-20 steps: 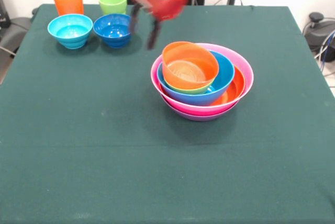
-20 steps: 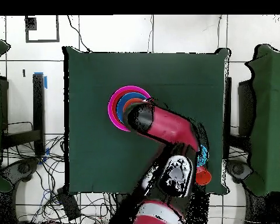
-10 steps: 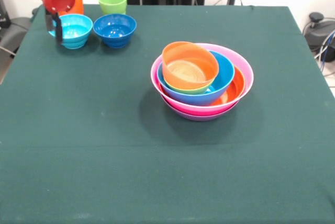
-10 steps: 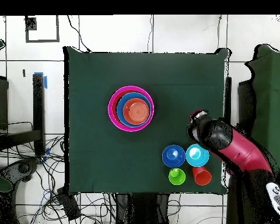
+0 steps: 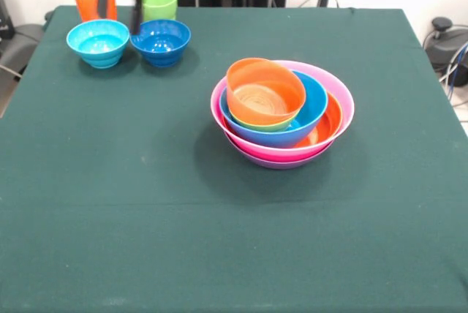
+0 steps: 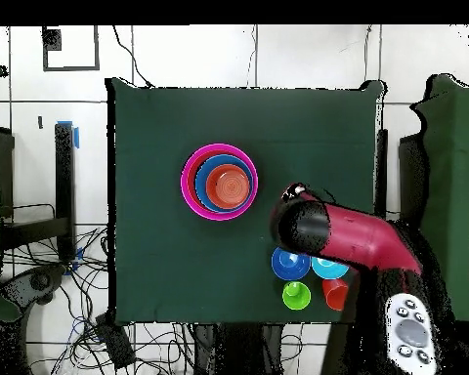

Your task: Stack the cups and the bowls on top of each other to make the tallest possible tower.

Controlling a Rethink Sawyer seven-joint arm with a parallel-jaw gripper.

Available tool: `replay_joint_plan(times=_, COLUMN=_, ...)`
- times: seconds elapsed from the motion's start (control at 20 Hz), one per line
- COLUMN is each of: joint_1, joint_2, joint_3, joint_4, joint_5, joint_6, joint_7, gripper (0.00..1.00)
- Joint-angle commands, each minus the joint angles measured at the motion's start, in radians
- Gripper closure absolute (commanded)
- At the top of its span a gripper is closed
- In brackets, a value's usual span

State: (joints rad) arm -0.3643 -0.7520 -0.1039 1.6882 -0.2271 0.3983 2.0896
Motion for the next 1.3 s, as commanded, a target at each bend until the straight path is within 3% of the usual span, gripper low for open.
replay_joint_plan(times=0.05, joint_1=0.092, joint_2=-0.047, joint_3=0.024, joint_4=-0.004, joint_5=-0.107, joint_6=0.083, joint_7=-0.057, gripper=0.0)
replay_joint_plan(times=0.25, joint_1=0.078, joint_2=-0.05, joint_3=0.045, joint_4=0.015, joint_5=-0.086, joint_6=0.054, joint_7=-0.037, gripper=0.0)
replay_joint_plan(times=0.35, joint_1=-0.005, joint_2=-0.059, joint_3=0.146, joint_4=0.089, joint_5=-0.062, joint_6=-0.08, joint_7=-0.04, gripper=0.0)
replay_joint_plan(times=0.45, joint_1=-0.068, joint_2=-0.07, joint_3=0.221, joint_4=0.131, joint_5=-0.048, joint_6=-0.112, joint_7=-0.06, gripper=0.0)
replay_joint_plan(times=0.65, joint_1=-0.116, joint_2=-0.111, joint_3=0.284, joint_4=0.202, joint_5=-0.048, joint_6=-0.131, joint_7=-0.047, gripper=0.0)
replay_joint_plan(times=0.85, joint_1=-0.177, joint_2=-0.102, joint_3=0.362, joint_4=0.241, joint_5=-0.068, joint_6=-0.19, joint_7=-0.034, gripper=0.0)
replay_joint_plan(times=1.3, joint_1=-0.132, joint_2=-0.044, joint_3=0.303, joint_4=0.176, joint_5=-0.182, joint_6=-0.305, joint_7=-0.026, gripper=0.0)
